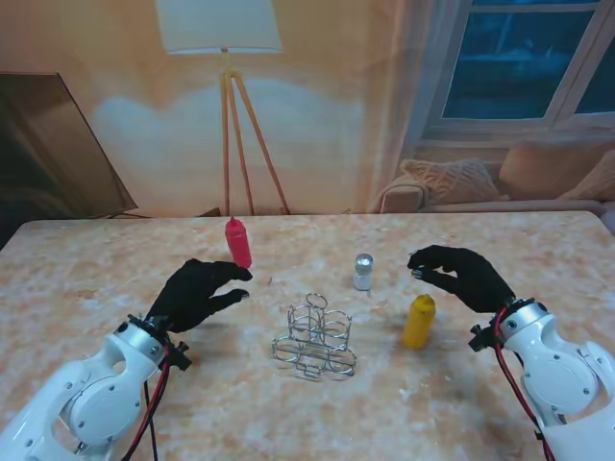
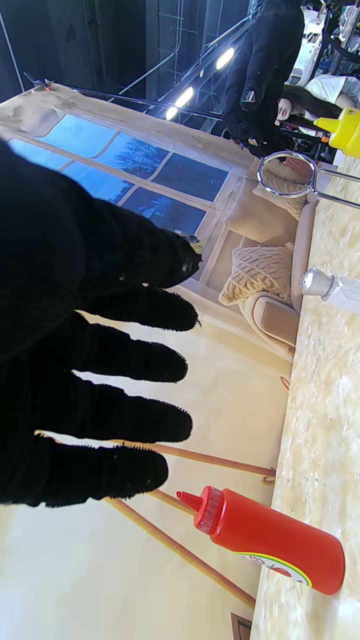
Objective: Place the seasoning bottles into the rack
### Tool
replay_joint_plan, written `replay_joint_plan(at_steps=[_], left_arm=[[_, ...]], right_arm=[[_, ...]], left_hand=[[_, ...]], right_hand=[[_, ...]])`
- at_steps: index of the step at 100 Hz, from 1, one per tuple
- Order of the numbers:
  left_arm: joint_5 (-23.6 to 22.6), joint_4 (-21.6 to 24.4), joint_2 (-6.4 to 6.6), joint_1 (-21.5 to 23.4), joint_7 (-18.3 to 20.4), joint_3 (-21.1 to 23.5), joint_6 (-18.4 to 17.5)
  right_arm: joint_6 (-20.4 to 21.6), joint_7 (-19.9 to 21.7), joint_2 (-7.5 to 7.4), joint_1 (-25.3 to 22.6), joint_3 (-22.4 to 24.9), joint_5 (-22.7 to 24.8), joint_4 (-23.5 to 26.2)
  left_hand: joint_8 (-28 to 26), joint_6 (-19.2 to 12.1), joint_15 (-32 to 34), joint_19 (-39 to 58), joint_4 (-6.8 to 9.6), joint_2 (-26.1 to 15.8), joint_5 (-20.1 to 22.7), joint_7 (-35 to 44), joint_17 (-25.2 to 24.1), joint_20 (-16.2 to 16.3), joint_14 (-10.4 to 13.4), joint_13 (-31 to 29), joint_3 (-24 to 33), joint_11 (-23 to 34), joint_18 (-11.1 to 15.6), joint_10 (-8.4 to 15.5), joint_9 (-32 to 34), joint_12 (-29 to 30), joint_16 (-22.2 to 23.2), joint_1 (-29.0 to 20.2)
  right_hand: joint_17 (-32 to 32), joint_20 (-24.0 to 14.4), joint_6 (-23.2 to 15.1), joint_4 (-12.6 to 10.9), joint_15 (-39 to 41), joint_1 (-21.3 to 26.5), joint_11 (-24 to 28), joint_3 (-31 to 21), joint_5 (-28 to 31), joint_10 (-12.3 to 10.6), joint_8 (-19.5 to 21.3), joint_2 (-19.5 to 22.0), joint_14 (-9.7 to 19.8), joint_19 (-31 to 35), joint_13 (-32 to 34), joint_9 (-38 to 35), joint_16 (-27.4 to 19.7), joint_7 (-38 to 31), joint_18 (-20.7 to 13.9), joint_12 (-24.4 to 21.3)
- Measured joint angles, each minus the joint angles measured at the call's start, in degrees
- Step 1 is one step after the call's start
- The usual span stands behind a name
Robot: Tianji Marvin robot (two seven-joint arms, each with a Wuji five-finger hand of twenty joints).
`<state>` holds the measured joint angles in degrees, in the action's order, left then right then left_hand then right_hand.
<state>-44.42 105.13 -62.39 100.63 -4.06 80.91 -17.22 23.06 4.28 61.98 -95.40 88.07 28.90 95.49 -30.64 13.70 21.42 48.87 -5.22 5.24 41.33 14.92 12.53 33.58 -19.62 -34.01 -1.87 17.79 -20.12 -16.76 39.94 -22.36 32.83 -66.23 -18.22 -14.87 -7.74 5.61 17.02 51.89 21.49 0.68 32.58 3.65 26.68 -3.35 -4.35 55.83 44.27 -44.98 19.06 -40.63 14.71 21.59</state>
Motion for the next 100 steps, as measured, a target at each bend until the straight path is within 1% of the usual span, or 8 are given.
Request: replay_joint_plan(at_steps=[21, 25, 30, 36, 44, 71, 85, 100], left_arm=[[-0.1, -0.2, -0.05, 0.0, -0.9, -0.2, 0.3], [-0.1, -0.2, -0.07, 0.0, -1.1, -0.2, 0.4], [-0.2, -0.2, -0.09, 0.0, -1.4, -0.3, 0.6], [-0.1, -0.3, -0.12, 0.0, -1.7, -0.4, 0.8], [0.0, -0.3, -0.18, 0.0, -1.7, -0.4, 0.9], [0.1, -0.3, -0.21, 0.1, -1.6, -0.6, 0.8], [-0.1, -0.3, -0.22, 0.1, -1.6, -0.7, 1.1], [-1.0, -0.4, -0.21, 0.0, -1.9, -0.7, 1.1]], right_arm=[[-0.1, 1.6, -0.26, 0.7, 0.2, -0.6, -0.1], [0.0, 1.8, -0.29, 0.8, 0.4, -0.4, -0.1], [0.4, 2.3, -0.38, 0.9, 0.6, 0.1, -0.3], [1.1, 3.1, -0.61, 1.1, 0.9, 1.5, -0.5], [2.6, 4.1, -0.98, 1.4, 1.4, 4.0, -1.0], [5.5, 7.9, -2.62, 2.4, 2.5, 10.8, -1.8], [7.8, 6.9, -3.03, 3.0, 2.6, 16.8, -2.8], [8.3, 8.2, -3.61, 3.6, 2.3, 17.1, -3.5]], left_hand=[[0.0, 0.0, 0.0, 0.0, 0.00, 0.0, 0.0, -0.1, 0.0, 0.0, 0.0, 0.0, 0.0, 0.0, 0.0, 0.0, 0.0, 0.0, 0.0, 0.0], [0.0, 0.0, 0.0, 0.0, 0.00, 0.0, 0.0, -0.1, 0.0, 0.0, 0.0, 0.0, 0.0, 0.0, 0.0, 0.0, 0.0, 0.0, 0.0, 0.0], [0.0, 0.0, 0.0, 0.0, 0.00, 0.0, 0.0, -0.1, -0.2, 0.0, 0.0, 0.0, 0.0, 0.0, 0.0, 0.0, 0.0, 0.0, 0.0, 0.0], [0.0, 0.0, 0.0, 0.0, 0.00, 0.0, 0.0, -0.1, -0.2, 0.0, 0.0, 0.0, 0.0, 0.0, 0.0, 0.0, 0.0, 0.0, 0.0, 0.0], [0.0, 0.0, 0.0, 0.0, 0.00, 0.0, 0.0, -0.1, -0.3, 0.0, 0.0, 0.2, 0.0, 0.0, -0.1, 0.0, 0.0, 0.0, 0.0, 0.0], [0.0, 0.0, 0.0, 0.0, 0.00, 0.0, 0.0, -0.1, -0.3, 0.0, 0.0, 0.6, 0.0, 0.0, -0.1, 0.0, 0.0, 0.0, 0.0, 0.0], [0.0, 0.0, 0.0, 0.0, 0.00, 0.0, 0.0, -0.1, -0.4, 0.0, 0.0, 0.6, 0.0, 0.0, -0.6, 0.0, 0.0, 0.0, 0.0, 0.0], [0.0, 0.0, 0.0, -0.1, 0.00, 0.1, 0.0, -0.1, -0.4, 0.0, 0.0, 0.6, 0.0, 0.0, -0.6, 0.0, 0.0, 0.0, 0.0, 0.0]], right_hand=[[0.0, 0.0, 0.0, -1.0, 0.0, -1.5, 0.0, -0.8, 0.0, 0.0, 1.0, -1.8, 0.0, 0.0, 0.0, 0.0, 0.0, 2.3, 0.0, 0.0], [0.1, -0.2, 0.2, -1.0, -0.1, -10.1, -0.6, -14.9, 0.6, 0.0, 2.9, -7.4, 0.0, 0.0, -0.1, 0.0, 0.0, 5.3, 0.0, 0.0], [0.1, -0.6, 0.6, -1.0, -0.2, -16.4, -0.7, -26.4, 1.0, 0.0, 4.7, -11.7, 0.0, -0.1, -0.2, 0.0, 0.0, 7.8, 0.0, 0.0], [0.1, -0.6, 0.8, -1.0, -0.8, -20.8, -1.3, -33.9, 1.2, 0.0, 6.5, -14.9, 0.0, -0.7, -0.9, 0.2, 0.0, 9.7, 0.0, 0.0], [0.1, -0.6, 0.8, -0.9, -1.2, -23.2, -1.9, -39.1, 1.0, 0.0, 7.2, -18.6, 0.1, -1.0, -1.1, 1.3, 0.0, 11.4, -0.4, 0.0], [0.2, 1.8, 3.1, -0.2, -4.9, -29.6, -5.2, -49.1, -3.0, 0.0, 5.9, -28.9, 0.9, -5.2, -4.3, 6.4, -1.3, 16.4, -3.7, -0.1], [0.8, 2.7, 3.4, 0.2, -6.2, -32.5, -6.6, -52.1, -5.9, 0.1, 4.4, -31.2, 0.9, -6.1, -5.8, 9.4, -2.2, 18.9, -4.1, -1.2], [0.8, 3.3, 3.4, 1.3, -7.1, -34.7, -7.1, -53.3, -7.3, 0.1, 3.7, -32.8, 0.9, -6.7, -7.1, 10.1, -2.9, 19.6, -4.1, -1.5]])
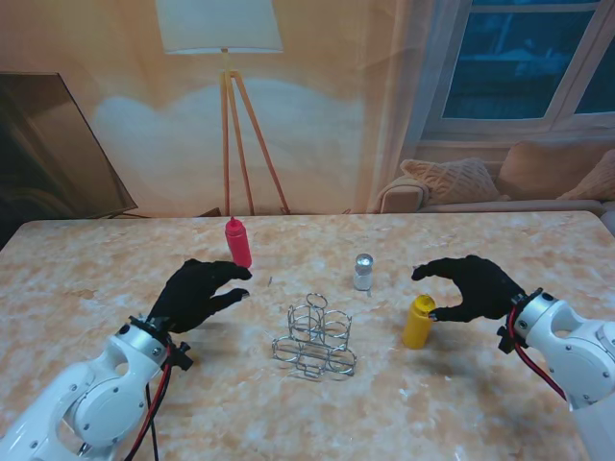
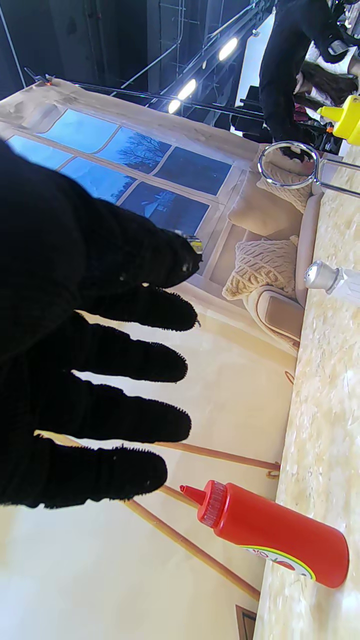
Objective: Place the seasoning bottles into the rack
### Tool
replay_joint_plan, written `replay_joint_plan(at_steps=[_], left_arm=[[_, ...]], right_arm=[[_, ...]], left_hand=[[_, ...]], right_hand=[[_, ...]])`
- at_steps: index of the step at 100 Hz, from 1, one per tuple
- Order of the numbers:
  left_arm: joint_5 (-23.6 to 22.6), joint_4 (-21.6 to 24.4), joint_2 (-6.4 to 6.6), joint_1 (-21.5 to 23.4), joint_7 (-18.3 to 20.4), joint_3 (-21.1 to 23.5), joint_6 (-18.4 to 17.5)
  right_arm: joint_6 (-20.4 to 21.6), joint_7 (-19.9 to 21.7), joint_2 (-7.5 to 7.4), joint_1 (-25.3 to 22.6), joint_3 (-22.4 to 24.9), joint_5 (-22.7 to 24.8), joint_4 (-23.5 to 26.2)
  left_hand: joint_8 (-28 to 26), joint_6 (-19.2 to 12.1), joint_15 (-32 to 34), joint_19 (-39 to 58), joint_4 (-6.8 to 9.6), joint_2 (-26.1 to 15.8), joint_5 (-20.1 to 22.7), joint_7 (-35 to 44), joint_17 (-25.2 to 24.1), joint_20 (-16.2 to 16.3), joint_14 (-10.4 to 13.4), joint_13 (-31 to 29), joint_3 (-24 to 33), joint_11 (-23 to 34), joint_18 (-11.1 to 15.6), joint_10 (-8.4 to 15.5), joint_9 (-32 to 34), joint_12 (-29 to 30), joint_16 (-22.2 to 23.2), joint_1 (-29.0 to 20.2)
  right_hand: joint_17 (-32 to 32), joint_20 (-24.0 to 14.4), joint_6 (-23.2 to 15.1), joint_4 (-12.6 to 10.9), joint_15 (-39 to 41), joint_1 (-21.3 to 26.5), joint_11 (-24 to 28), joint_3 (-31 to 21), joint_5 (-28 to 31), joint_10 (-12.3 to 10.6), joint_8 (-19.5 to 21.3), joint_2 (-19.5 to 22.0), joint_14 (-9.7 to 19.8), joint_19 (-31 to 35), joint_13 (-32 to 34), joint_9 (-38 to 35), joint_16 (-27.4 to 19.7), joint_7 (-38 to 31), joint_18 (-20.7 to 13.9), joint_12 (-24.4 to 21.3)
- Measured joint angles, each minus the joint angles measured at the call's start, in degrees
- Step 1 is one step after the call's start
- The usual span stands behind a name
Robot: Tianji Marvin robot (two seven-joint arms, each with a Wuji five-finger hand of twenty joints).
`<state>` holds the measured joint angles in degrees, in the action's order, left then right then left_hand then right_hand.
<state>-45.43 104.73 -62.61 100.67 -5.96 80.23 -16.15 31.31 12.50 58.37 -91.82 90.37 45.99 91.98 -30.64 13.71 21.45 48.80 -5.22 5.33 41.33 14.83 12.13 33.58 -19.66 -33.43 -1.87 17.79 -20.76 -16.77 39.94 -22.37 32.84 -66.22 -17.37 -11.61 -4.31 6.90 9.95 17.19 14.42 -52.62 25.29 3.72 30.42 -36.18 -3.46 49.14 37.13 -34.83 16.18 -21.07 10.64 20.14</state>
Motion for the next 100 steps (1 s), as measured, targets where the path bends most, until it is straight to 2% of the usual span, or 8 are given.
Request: replay_joint_plan(at_steps=[10, 14, 24, 38, 65, 73, 85, 100], left_arm=[[-0.1, -0.2, 0.01, 0.0, -0.2, -0.1, 0.0], [-0.6, -0.2, 0.01, 0.0, -0.3, -0.1, 0.0], [-4.0, -0.5, 0.06, -0.2, -1.2, -0.2, 0.0], [-3.9, -0.8, 0.15, -0.3, -1.4, -0.3, 0.2], [-3.6, -0.9, 0.18, -0.4, -1.3, -0.4, 0.8], [-3.6, -0.9, 0.18, -0.4, -1.3, -0.4, 0.8], [-1.3, -0.9, 0.13, -0.3, -1.0, -0.3, 0.8], [-2.3, -0.9, 0.13, -0.3, -1.0, -0.2, 0.8]], right_arm=[[0.8, -2.2, -0.22, 0.5, -0.5, 7.4, -0.5], [0.8, -2.0, -0.40, 0.7, -0.9, 6.5, -0.9], [-0.2, 1.0, -0.69, 1.4, -2.3, 0.6, -1.9], [-1.2, 1.0, -0.70, 2.6, -3.6, 4.2, -3.1], [-2.7, 2.9, -1.03, 4.8, -6.3, 2.0, -6.2], [-3.2, 3.4, -1.12, 5.6, -7.2, 1.7, -7.1], [-4.0, 3.7, -1.16, 6.7, -8.6, 0.9, -8.6], [-4.5, 4.4, -1.18, 7.8, -9.7, 0.2, -10.0]], left_hand=[[0.0, 0.0, 0.0, 0.0, 0.00, 0.5, 0.0, 0.0, 0.0, 0.0, 0.0, 0.0, 0.1, 0.0, 0.0, 0.0, 0.0, 0.0, 0.0, 0.0], [0.0, 0.0, 0.0, 0.0, 0.00, 0.5, 0.0, 0.0, 0.0, 0.0, 0.0, 0.0, 0.1, 0.0, 0.0, 0.0, 0.0, 0.0, 0.0, 0.0], [0.0, 0.0, 0.0, -0.1, 0.00, 0.5, 0.0, 0.0, -0.1, 0.0, 0.0, 0.0, 0.1, 0.0, 0.0, 0.0, 0.0, -0.1, 0.0, 0.0], [0.0, 0.0, 0.0, -0.5, 0.00, 0.5, 0.0, 0.0, -0.1, 0.0, 0.0, 0.0, 0.1, 0.0, 0.0, 0.0, 0.0, -0.1, 0.0, 0.1], [0.0, 0.0, 0.0, -0.6, 0.01, 0.5, 0.0, 0.0, -0.1, 0.0, 0.0, 0.0, 0.2, -0.1, 0.0, 0.0, 0.0, -0.1, 0.0, 0.1], [0.0, 0.0, 0.0, -0.6, 0.01, 0.5, 0.0, 0.0, -0.1, 0.0, 0.0, 0.0, 0.2, -0.1, 0.0, 0.0, 0.0, -0.1, 0.0, 0.1], [0.0, 0.0, 0.0, -0.6, 0.01, 0.5, 0.0, 0.0, -0.1, 0.0, 0.0, 0.0, 0.2, -0.1, 0.0, 0.0, 0.0, -0.1, 0.0, 0.1], [0.0, 0.0, 0.0, -0.6, 0.01, 0.5, 0.0, 0.0, -0.1, 0.0, 0.0, 0.0, 0.2, -0.1, 0.0, 0.0, 0.0, -0.1, 0.0, 0.1]], right_hand=[[0.0, 0.1, 0.0, 0.2, -0.3, -0.9, -0.6, -0.1, 0.0, 0.0, -0.6, -0.6, 0.0, 0.0, 0.0, 0.0, 0.0, 0.2, 0.0, 0.0], [0.0, 0.1, 0.0, 0.3, -0.3, -0.9, -0.6, -0.1, -0.6, 0.0, -0.6, -0.6, 0.0, 0.0, 0.0, 0.0, 0.0, 0.4, 0.0, 0.0], [0.0, 0.1, -0.5, 0.8, -0.3, -1.6, -0.6, -0.2, -0.6, 0.0, -0.7, -0.6, 0.0, 0.0, 0.0, 0.0, 0.0, 0.4, 0.0, 0.0], [0.0, 0.1, -0.5, 0.9, -0.3, -1.7, -0.8, -0.6, -1.2, 0.1, -0.8, -1.2, -0.3, 0.0, 0.0, 0.6, 0.0, 0.4, 0.0, 0.0], [0.0, 0.1, -0.5, 0.9, -0.3, -1.7, -1.2, -1.4, -1.3, 0.3, -1.4, -1.2, -0.3, 0.0, 0.0, 0.6, 0.0, 0.4, 0.1, 0.0], [0.0, 0.1, -0.6, 0.9, -0.3, -1.7, -1.2, -2.0, -1.4, 0.3, -1.4, -2.5, -0.5, 0.0, 0.0, 0.6, 0.0, 0.4, 0.2, 0.0], [0.0, 0.1, -0.6, 1.0, -0.3, -1.7, -1.2, -2.0, -1.4, 0.3, -1.4, -2.5, -0.7, 0.0, 0.0, 0.6, 0.0, 0.3, 0.4, 0.0], [0.0, 0.1, -1.3, 1.0, -0.4, -1.7, -1.2, -2.2, -1.4, 0.3, -1.4, -2.6, -1.2, 0.0, -0.6, 0.5, 0.0, -0.3, 1.3, 0.0]])
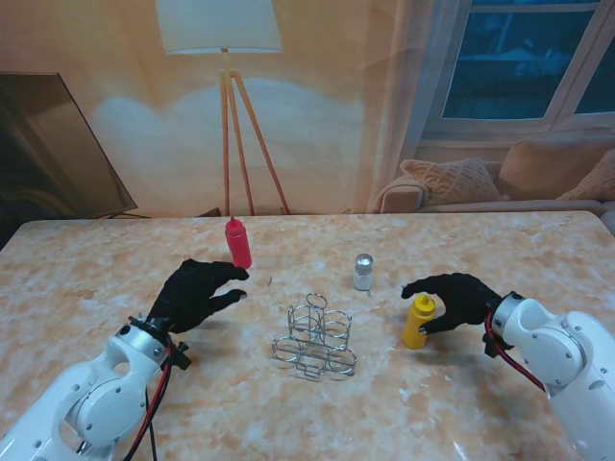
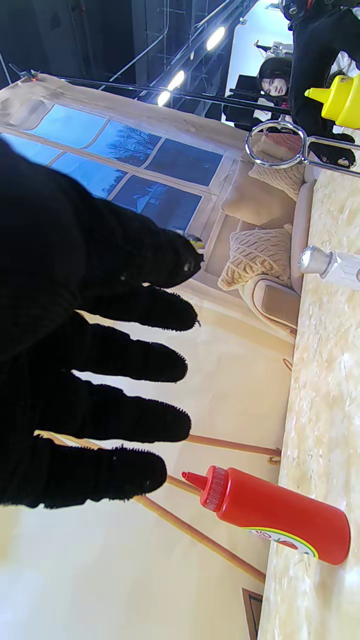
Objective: Place the seasoning bottles into the rack
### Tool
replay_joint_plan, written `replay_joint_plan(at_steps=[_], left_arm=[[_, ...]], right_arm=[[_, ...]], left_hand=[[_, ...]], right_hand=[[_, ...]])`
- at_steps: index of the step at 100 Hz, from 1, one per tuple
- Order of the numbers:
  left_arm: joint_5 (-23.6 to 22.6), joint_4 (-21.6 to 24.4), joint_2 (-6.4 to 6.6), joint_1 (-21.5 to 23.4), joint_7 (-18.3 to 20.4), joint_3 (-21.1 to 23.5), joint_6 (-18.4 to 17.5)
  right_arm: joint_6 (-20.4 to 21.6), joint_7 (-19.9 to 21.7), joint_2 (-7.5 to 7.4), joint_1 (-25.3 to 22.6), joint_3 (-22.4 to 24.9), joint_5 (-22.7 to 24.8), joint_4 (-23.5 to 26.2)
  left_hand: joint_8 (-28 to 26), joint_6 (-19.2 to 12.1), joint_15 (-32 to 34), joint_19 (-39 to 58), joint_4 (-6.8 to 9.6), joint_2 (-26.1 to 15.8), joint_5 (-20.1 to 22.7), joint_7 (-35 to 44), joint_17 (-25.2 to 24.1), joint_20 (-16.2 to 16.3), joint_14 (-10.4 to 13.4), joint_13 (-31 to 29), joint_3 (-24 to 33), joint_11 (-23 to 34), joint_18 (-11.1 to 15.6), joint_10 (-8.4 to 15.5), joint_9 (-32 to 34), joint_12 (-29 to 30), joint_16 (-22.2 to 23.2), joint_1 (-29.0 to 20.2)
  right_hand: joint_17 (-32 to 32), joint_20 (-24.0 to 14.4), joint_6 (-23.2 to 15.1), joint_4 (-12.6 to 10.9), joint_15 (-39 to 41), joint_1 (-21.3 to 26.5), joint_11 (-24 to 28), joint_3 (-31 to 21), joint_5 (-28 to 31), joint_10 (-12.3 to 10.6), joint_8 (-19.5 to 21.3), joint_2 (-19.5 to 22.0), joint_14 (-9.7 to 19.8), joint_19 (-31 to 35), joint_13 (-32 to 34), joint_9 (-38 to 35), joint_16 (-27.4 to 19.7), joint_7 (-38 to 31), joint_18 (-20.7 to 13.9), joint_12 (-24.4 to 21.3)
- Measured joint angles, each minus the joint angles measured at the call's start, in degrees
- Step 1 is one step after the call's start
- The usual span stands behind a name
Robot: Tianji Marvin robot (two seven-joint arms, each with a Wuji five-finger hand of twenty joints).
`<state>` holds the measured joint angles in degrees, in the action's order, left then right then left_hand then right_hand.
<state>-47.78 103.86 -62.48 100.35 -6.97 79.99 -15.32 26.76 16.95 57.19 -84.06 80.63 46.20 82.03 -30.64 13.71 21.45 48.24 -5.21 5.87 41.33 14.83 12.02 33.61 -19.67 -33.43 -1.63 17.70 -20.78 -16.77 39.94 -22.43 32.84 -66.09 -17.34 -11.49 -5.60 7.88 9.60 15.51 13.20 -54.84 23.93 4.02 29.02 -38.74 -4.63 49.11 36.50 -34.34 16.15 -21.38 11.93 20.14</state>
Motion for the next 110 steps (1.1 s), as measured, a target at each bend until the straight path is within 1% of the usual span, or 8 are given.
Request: replay_joint_plan(at_steps=[10, 36, 55, 84, 97, 105, 107, 110], left_arm=[[0.0, 0.0, 0.00, 0.0, 0.0, 0.0, 0.1], [0.1, 0.0, 0.00, -0.1, 0.1, -0.1, 0.7], [0.2, 0.0, -0.01, -0.1, 0.1, -0.1, 0.7], [0.3, 0.0, -0.04, 0.0, 0.1, 0.2, 0.6], [0.3, 0.0, -0.05, 0.1, 0.1, 0.4, 0.6], [0.3, 0.0, -0.04, 0.1, 0.1, 0.4, 0.6], [0.3, 0.0, -0.04, 0.1, 0.1, 0.4, 0.6], [0.3, -0.1, -0.04, 0.0, 0.1, 0.4, 0.5]], right_arm=[[-0.2, 0.6, -0.08, 0.8, -1.0, -0.8, -0.9], [-0.9, 1.2, -0.09, 1.8, -2.1, -1.4, -1.9], [-1.0, 1.2, -0.09, 2.0, -2.6, -1.4, -2.1], [-3.4, 2.0, -0.05, 2.2, -3.3, -3.5, -2.1], [-4.1, 1.4, 0.02, 2.1, -3.4, -2.9, -1.9], [-4.3, 0.3, 0.09, 2.1, -3.6, -2.5, -1.9], [-4.3, 0.1, 0.12, 2.1, -3.6, -2.5, -1.9], [-4.4, -0.2, 0.17, 2.2, -3.6, -2.5, -1.9]], left_hand=[[0.0, 0.0, 0.0, 0.0, 0.00, 0.0, 0.0, 0.0, 0.0, 0.1, 0.0, 0.0, 0.0, 0.0, 0.0, 0.0, 0.0, 0.0, 0.0, 0.0], [0.0, 0.0, 0.0, 0.0, 0.00, 0.0, 0.0, 0.0, 0.0, 0.5, 0.0, 0.0, 0.0, -0.1, 0.0, 0.0, 0.0, 0.0, 0.0, 0.0], [0.0, 0.0, 0.0, 0.0, 0.00, 0.0, 0.0, 0.0, 0.0, 0.5, 0.0, 0.0, 0.1, -0.1, 0.0, 0.0, 0.0, 0.0, 0.0, 0.6], [0.0, 0.0, 0.0, 0.0, 0.00, 0.0, 0.0, 0.0, 0.0, 0.5, 0.0, 0.0, 0.1, -0.1, 0.0, 0.0, 0.0, 0.0, 0.0, 0.6], [0.0, 0.0, 0.0, 0.0, 0.00, 0.0, 0.0, 0.0, 0.0, 0.5, 0.0, 0.0, 0.1, -0.1, 0.0, 0.0, 0.0, 0.0, 0.0, 0.6], [0.0, 0.0, 0.0, 0.0, 0.00, 0.0, 0.0, 0.0, 0.0, 0.5, 0.0, 0.0, 0.1, -0.1, 0.0, 0.0, 0.0, 0.0, 0.0, 0.6], [0.0, 0.0, 0.0, 0.0, 0.00, 0.0, 0.0, 0.0, 0.0, 0.5, 0.0, 0.0, 0.1, -0.1, 0.0, 0.0, 0.0, 0.0, 0.0, 0.6], [0.0, 0.0, 0.0, 0.0, 0.00, 0.0, 0.0, 0.0, 0.0, 0.6, 0.0, 0.0, 0.1, -0.1, 0.0, 0.0, 0.0, 0.0, 0.0, 0.6]], right_hand=[[0.0, 0.0, -0.2, 0.0, 0.5, 0.0, 0.2, -0.6, 0.0, 0.0, 0.0, 0.0, 0.0, 0.0, 0.0, -0.1, 0.0, -0.6, 0.0, 0.0], [0.0, 0.0, -3.9, 0.1, 1.1, 0.1, 0.7, -1.2, 0.3, -0.4, 0.6, 0.0, 0.0, 0.5, 0.3, -2.1, 0.0, -3.8, 0.4, 0.3], [-0.2, 0.0, -8.8, 0.1, 2.2, 0.7, 1.1, -2.0, 2.9, -2.4, 3.4, -0.9, 0.5, 1.3, 2.1, -5.1, 0.1, -8.3, 1.0, 0.3], [-2.2, -0.1, -10.4, 0.8, 4.4, 4.7, 3.4, 0.4, 4.9, -5.0, 5.5, 0.3, 3.3, 2.9, 7.4, -10.6, 2.5, -11.3, 1.6, 0.4], [-3.6, -0.7, -10.4, 0.8, 6.0, 6.2, 4.5, 0.4, 6.0, -6.6, 5.9, 0.2, 4.9, 3.5, 10.3, -13.2, 3.8, -12.6, 1.6, 1.6], [-4.5, -1.2, -10.4, 0.9, 8.6, 7.5, 6.2, 0.5, 7.1, -8.0, 6.4, 0.2, 6.3, 4.0, 12.1, -14.3, 5.9, -13.4, 1.6, 4.1], [-4.7, -1.4, -10.4, 1.5, 8.5, 7.9, 6.3, 0.6, 7.1, -8.2, 6.4, 0.2, 6.7, 4.0, 12.6, -14.8, 6.3, -13.9, 1.6, 4.0], [-5.1, -1.6, -10.9, 4.2, 9.1, 8.4, 6.8, 1.5, 7.8, -8.5, 5.5, 0.1, 7.4, 4.1, 13.8, -15.8, 7.4, -15.0, 1.6, 4.2]])
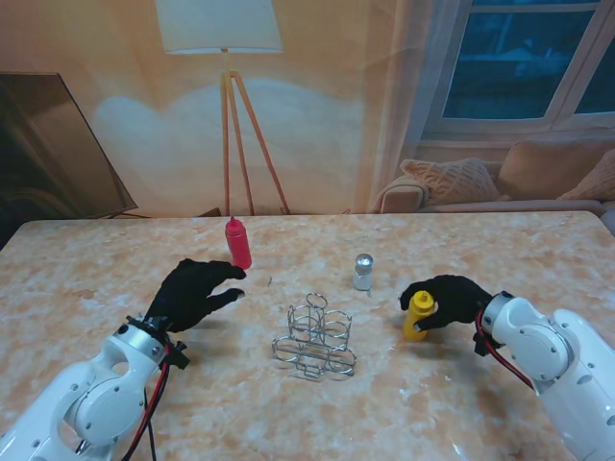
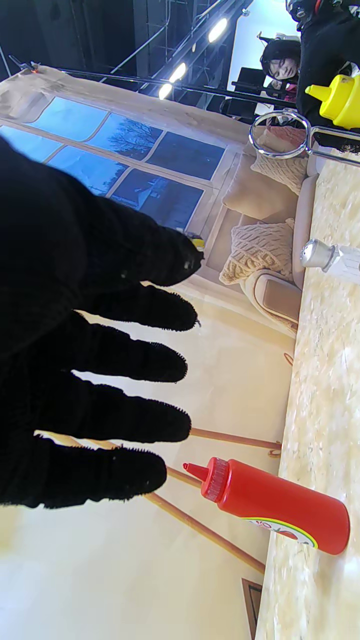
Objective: Place the seasoning bottles into the rack
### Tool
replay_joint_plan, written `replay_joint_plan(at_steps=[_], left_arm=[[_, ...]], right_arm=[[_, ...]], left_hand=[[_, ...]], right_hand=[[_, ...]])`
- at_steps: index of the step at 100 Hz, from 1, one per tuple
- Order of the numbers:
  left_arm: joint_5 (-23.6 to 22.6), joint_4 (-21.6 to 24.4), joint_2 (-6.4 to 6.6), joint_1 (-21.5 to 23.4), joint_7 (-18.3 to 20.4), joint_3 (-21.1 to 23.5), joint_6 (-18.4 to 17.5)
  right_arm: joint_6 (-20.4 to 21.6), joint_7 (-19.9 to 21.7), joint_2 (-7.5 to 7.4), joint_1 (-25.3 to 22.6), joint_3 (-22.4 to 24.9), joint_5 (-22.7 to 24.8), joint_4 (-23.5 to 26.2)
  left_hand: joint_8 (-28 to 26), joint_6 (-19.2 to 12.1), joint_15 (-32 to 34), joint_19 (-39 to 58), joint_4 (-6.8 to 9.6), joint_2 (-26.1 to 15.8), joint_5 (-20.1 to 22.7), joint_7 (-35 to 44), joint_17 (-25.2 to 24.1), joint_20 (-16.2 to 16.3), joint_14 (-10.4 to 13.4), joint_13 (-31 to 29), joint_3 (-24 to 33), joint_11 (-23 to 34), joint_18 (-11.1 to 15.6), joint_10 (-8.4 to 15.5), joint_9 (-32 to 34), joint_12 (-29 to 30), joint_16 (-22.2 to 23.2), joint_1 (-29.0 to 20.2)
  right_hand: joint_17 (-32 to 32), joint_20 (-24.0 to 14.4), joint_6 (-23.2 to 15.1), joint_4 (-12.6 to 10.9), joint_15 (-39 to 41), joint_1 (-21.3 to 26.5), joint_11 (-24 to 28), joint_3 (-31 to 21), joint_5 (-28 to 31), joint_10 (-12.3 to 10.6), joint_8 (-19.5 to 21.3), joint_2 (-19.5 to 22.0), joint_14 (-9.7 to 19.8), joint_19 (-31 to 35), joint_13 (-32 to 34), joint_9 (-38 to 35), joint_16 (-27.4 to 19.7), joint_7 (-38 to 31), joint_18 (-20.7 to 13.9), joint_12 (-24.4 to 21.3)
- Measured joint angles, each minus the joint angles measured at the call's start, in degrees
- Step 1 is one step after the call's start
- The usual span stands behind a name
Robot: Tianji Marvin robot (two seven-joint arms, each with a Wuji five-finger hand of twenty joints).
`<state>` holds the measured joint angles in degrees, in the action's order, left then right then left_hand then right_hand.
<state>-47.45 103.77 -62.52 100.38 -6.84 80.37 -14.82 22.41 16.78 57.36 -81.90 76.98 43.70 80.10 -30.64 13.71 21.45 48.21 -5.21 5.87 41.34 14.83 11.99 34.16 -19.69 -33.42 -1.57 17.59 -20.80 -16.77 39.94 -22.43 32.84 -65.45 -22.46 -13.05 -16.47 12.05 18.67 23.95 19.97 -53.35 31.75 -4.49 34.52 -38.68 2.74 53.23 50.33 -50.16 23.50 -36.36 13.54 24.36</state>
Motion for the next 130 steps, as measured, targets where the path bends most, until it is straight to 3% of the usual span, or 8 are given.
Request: replay_joint_plan(at_steps=[5, 15, 36, 45, 75, 130], left_arm=[[0.2, -0.1, 0.00, 0.0, 0.0, 0.0, -0.2], [0.3, -0.1, 0.00, 0.0, 0.0, 0.0, -0.2], [0.3, -0.1, 0.01, 0.0, 0.6, 0.1, -0.2], [0.3, -0.1, 0.04, 0.0, 0.9, 0.2, -0.2], [0.5, -0.1, 0.05, 0.0, 0.8, 0.1, -0.1], [0.8, -0.6, 0.11, -0.3, 1.4, -0.3, 0.0]], right_arm=[[-0.1, -0.3, 0.08, 0.0, -0.1, 0.0, -0.1], [-0.4, -0.5, 0.23, 0.0, -0.2, -0.3, -0.2], [-0.9, -1.3, 0.57, -0.1, 0.0, -1.3, -0.1], [-0.8, -1.4, 0.66, -0.2, 0.5, -1.3, 0.2], [0.4, -0.5, 0.65, 0.7, 0.4, -4.0, 1.0], [2.0, 2.7, 0.59, 8.6, -5.5, -11.6, 1.0]], left_hand=[[0.0, 0.0, 0.0, 0.0, 0.00, 0.0, 0.0, 0.0, 0.0, 0.0, 0.0, 0.0, 0.0, 0.0, 0.0, 0.0, 0.0, 0.0, 0.0, 0.0], [0.0, 0.0, 0.0, 0.0, 0.00, 0.0, 0.0, 0.0, 0.0, 0.0, 0.0, 0.0, 0.0, 0.0, 0.0, 0.0, 0.0, 0.0, 0.0, 0.0], [0.0, 0.0, 0.0, 0.0, 0.00, 0.0, 0.0, 0.0, 0.0, 0.0, 0.0, 0.0, 0.0, 0.0, 0.0, 0.0, 0.0, 0.0, 0.0, 0.0], [0.0, -0.1, 0.0, 0.0, 0.00, 0.0, 0.0, 0.0, 0.0, 0.0, 0.0, 0.0, 0.0, 0.0, 0.0, 0.0, 0.0, 0.0, 0.0, 0.0], [0.0, -0.3, 0.0, 0.0, 0.00, 0.0, 0.0, 0.0, 0.0, 0.0, 0.0, 0.0, 0.0, -0.3, 0.0, 0.0, 0.0, 0.0, 0.0, 0.0], [0.0, -0.3, 0.0, 0.0, 0.00, 0.0, 0.0, 0.0, 0.0, 0.0, 0.0, 0.0, 0.0, -0.6, 0.0, 0.0, 0.0, 0.0, 0.0, 0.0]], right_hand=[[-0.7, -0.5, -0.7, 2.5, 1.5, 1.1, 0.2, 1.4, 0.5, 0.0, -2.0, -0.1, 0.6, 0.4, 1.1, -0.9, 1.0, -1.9, 0.0, 0.0], [-1.5, -0.6, -1.7, 4.2, 2.8, 2.5, 0.8, 3.3, 0.5, 0.0, -4.4, -0.4, 1.5, 0.6, 3.0, -1.7, 2.8, -4.7, 0.0, 1.4], [-4.2, -1.8, -2.8, 4.3, 6.4, 2.9, 1.6, 5.4, 1.4, 0.1, -7.0, -0.9, 2.8, 2.5, 5.4, -3.8, 5.3, -8.5, -0.3, 5.8], [-7.4, -4.5, -2.8, 4.3, 7.6, 2.9, 1.6, 5.8, 2.0, 0.3, -7.3, -1.0, 2.8, 5.6, 6.7, -4.4, 6.0, -9.1, -3.0, 7.2], [-9.4, -6.6, -3.5, 4.3, 8.0, 3.0, 1.6, 6.4, 2.2, 0.4, -7.9, -1.0, 2.8, 6.1, 7.3, -5.1, 6.0, -10.0, -4.4, 7.2], [-9.9, -8.5, -3.6, 4.3, 8.0, 3.3, 1.6, 6.5, 2.2, 0.4, -8.6, -1.0, 2.8, 6.1, 7.3, -5.1, 6.0, -10.6, -5.0, 7.2]])
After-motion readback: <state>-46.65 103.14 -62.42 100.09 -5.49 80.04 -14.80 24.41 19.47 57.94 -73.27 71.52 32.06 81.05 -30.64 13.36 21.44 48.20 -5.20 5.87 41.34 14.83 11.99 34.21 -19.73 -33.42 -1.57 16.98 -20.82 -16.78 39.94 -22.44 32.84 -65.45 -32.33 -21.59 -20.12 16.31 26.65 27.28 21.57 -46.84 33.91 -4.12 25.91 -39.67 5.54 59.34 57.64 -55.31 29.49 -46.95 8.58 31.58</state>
